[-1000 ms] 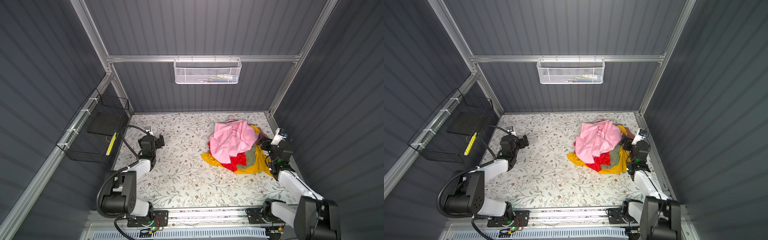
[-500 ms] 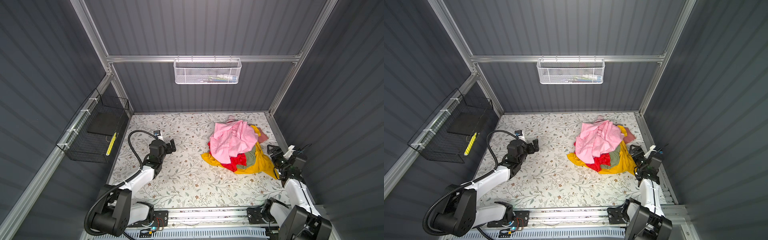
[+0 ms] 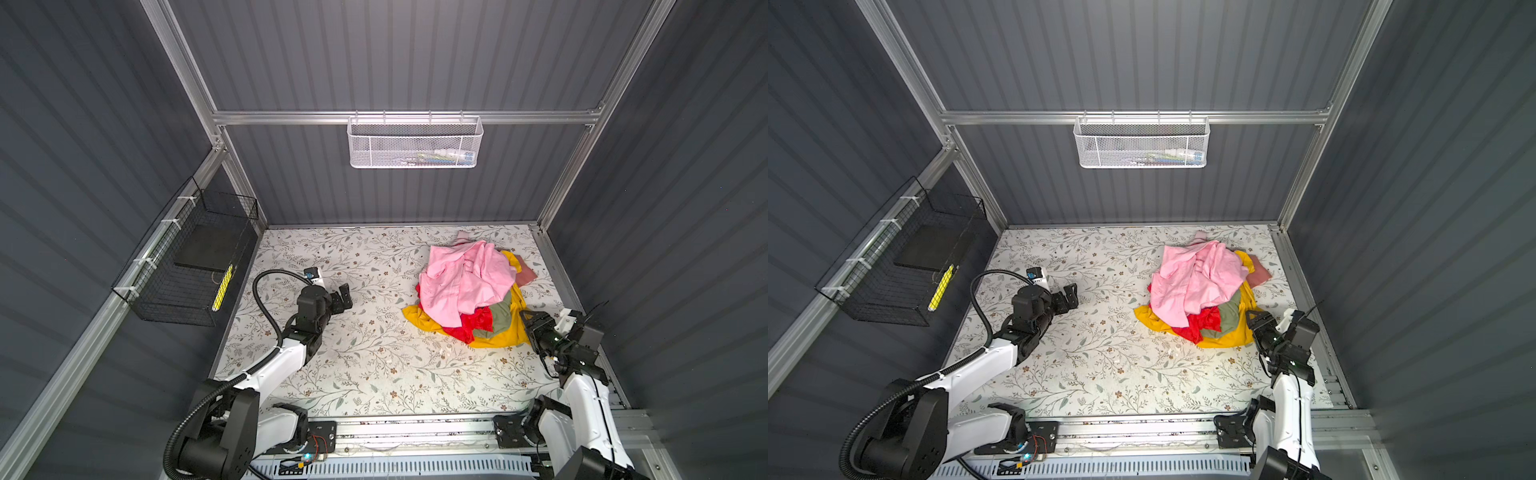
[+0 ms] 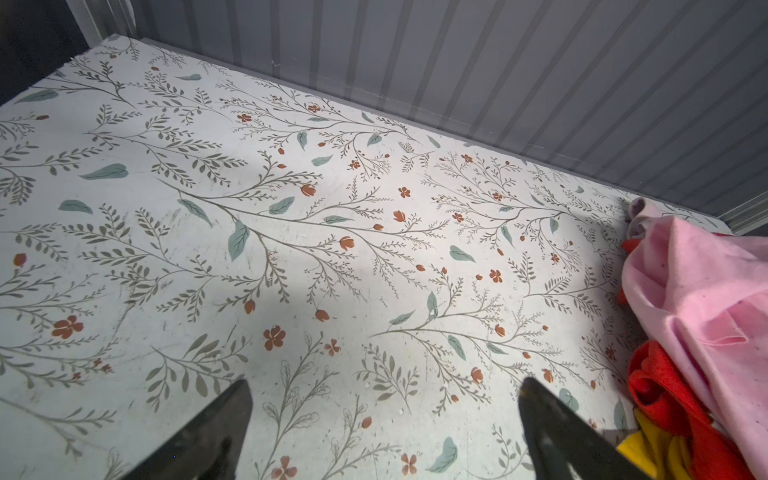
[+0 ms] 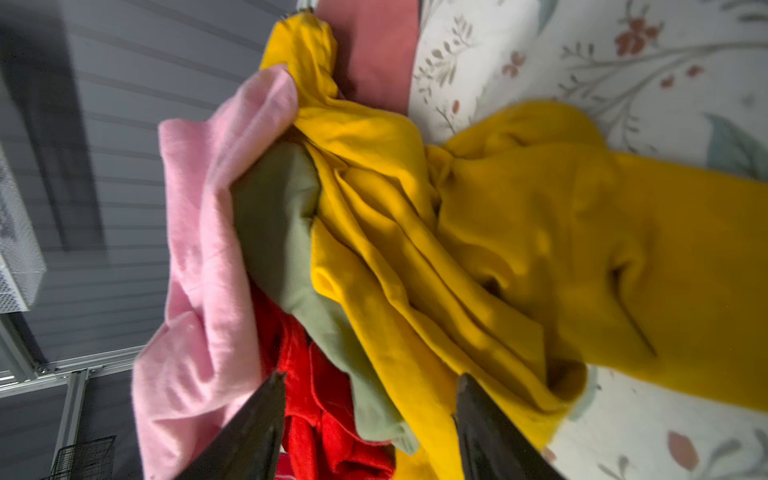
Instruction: Pick out a specific cloth from the pile
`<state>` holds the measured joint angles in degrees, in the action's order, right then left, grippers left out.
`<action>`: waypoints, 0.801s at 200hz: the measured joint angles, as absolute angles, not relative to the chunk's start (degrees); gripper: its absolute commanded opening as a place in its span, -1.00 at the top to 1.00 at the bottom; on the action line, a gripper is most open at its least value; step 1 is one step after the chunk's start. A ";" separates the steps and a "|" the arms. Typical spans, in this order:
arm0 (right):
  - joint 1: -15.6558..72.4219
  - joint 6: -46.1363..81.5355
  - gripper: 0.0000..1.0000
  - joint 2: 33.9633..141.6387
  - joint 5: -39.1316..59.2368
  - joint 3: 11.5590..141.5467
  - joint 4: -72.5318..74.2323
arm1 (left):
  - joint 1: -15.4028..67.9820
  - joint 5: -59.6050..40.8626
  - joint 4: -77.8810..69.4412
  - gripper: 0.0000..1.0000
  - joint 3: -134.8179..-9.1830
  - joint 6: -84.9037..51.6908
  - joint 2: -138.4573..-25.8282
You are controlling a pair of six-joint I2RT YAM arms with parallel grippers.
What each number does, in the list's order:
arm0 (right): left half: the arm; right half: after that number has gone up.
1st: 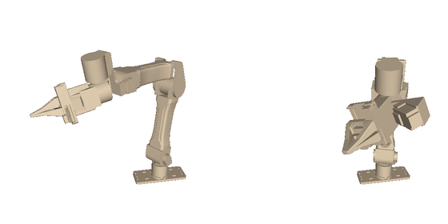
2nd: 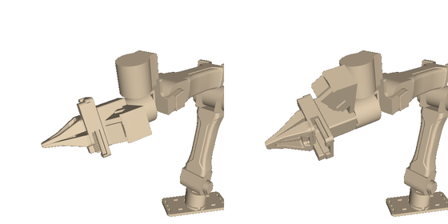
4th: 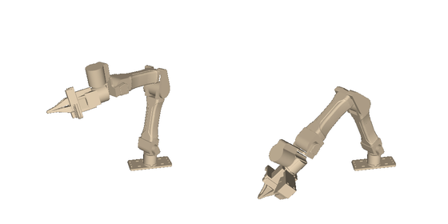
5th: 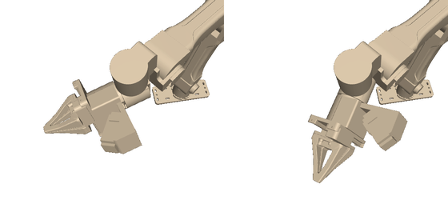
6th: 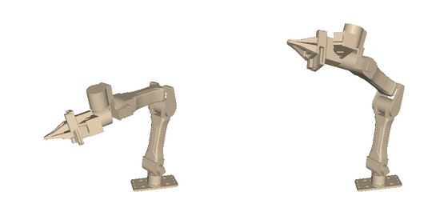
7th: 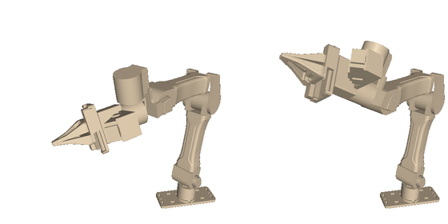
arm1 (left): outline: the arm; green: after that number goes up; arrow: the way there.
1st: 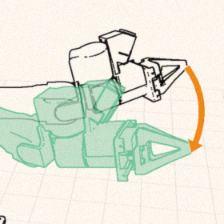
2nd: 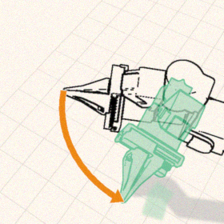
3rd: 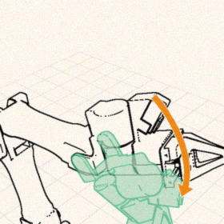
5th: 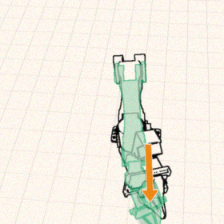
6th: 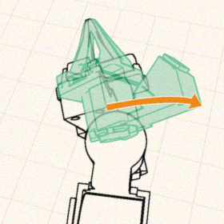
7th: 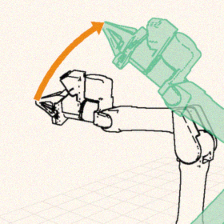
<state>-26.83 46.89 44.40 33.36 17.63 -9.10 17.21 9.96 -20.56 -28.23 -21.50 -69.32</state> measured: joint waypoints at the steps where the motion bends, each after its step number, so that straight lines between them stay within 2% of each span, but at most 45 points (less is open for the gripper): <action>1: -26.83 46.89 -0.28 44.40 33.36 17.63 -9.10 | 17.21 9.96 -20.56 -1.00 -28.23 -21.50 -69.32; 110: -23.11 45.54 -0.21 58.11 29.23 18.83 -12.27 | 17.34 9.80 -18.92 -1.00 -26.50 -22.79 -65.95; 143: -21.10 46.22 0.00 59.99 26.72 19.00 -10.33 | 17.34 9.80 -18.15 -1.00 -26.50 -22.79 -65.71; 160: -20.08 46.15 0.29 62.65 25.87 19.81 -9.19 | 17.39 9.80 -17.89 -1.00 -26.50 -22.79 -65.67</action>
